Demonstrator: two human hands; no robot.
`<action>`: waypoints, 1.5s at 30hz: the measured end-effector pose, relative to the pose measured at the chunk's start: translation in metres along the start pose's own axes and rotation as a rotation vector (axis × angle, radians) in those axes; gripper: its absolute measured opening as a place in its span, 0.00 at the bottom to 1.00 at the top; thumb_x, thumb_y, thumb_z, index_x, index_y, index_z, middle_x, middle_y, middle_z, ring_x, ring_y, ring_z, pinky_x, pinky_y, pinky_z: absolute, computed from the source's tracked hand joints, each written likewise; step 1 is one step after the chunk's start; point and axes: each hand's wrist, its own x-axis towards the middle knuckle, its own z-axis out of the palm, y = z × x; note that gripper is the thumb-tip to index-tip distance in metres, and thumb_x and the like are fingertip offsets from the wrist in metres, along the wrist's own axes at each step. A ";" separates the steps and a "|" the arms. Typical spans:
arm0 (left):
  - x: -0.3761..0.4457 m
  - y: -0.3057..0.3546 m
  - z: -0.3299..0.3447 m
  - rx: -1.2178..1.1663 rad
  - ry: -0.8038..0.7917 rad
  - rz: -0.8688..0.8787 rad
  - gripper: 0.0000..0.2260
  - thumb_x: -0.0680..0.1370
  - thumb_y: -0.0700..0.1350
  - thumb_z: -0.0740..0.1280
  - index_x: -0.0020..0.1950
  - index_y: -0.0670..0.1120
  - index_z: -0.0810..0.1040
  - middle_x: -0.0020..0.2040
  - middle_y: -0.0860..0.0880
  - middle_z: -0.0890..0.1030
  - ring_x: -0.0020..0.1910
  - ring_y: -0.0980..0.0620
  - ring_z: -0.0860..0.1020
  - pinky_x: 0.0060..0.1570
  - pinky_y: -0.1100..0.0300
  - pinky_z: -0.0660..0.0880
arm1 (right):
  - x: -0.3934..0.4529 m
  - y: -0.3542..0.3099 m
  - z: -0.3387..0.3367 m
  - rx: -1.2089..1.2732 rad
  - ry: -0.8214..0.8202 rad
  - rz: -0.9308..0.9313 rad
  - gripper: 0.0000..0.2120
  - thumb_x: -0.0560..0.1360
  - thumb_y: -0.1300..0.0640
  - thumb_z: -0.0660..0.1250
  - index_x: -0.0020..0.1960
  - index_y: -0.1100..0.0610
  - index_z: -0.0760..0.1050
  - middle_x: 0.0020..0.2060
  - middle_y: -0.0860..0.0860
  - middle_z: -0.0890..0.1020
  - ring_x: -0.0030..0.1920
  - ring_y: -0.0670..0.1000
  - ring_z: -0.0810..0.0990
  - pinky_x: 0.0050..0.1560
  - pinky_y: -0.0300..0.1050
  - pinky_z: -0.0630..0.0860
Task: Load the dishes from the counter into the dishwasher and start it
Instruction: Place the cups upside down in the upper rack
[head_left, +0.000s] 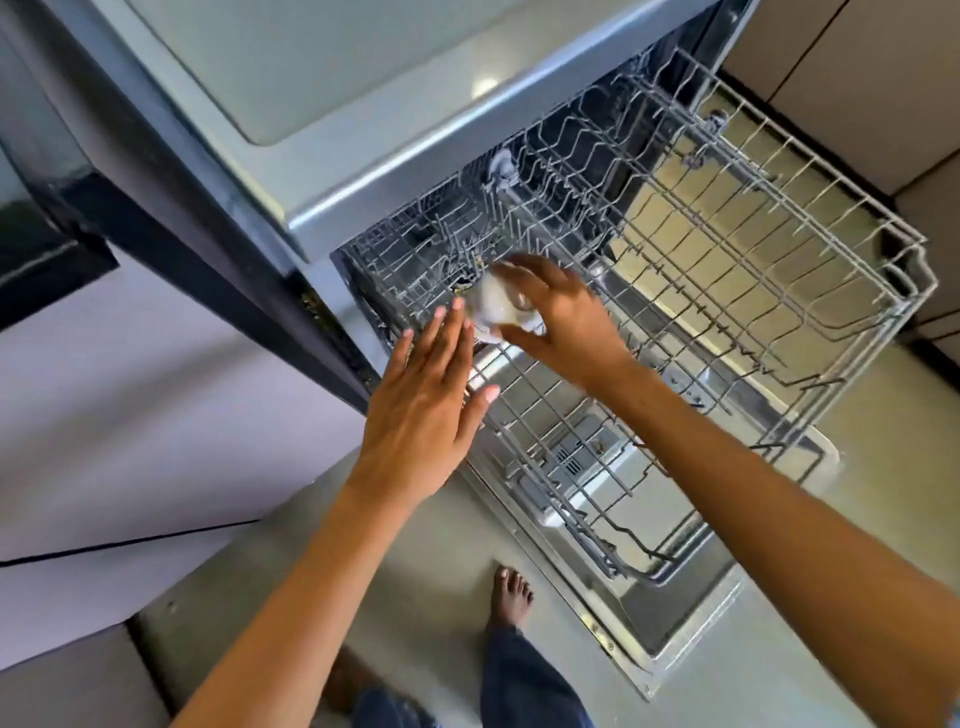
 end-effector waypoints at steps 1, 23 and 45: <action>0.003 0.001 -0.001 0.007 0.004 -0.004 0.29 0.81 0.57 0.46 0.75 0.38 0.56 0.76 0.41 0.52 0.76 0.46 0.51 0.73 0.50 0.47 | 0.015 -0.001 0.001 -0.033 -0.027 -0.032 0.29 0.71 0.51 0.70 0.70 0.54 0.66 0.67 0.56 0.70 0.62 0.62 0.71 0.58 0.62 0.74; -0.007 -0.010 0.005 -0.078 0.019 -0.009 0.28 0.81 0.57 0.44 0.77 0.43 0.51 0.77 0.44 0.50 0.76 0.47 0.48 0.73 0.49 0.48 | 0.100 -0.010 0.073 -0.162 -0.164 -0.275 0.27 0.74 0.64 0.66 0.71 0.50 0.64 0.75 0.55 0.56 0.69 0.61 0.66 0.63 0.55 0.72; -0.126 0.023 -0.157 -0.249 0.136 -0.203 0.21 0.82 0.53 0.50 0.62 0.48 0.78 0.66 0.50 0.74 0.68 0.52 0.69 0.69 0.58 0.59 | -0.050 -0.139 -0.086 -0.016 0.149 0.019 0.01 0.71 0.58 0.72 0.41 0.54 0.80 0.27 0.50 0.81 0.24 0.51 0.78 0.23 0.42 0.75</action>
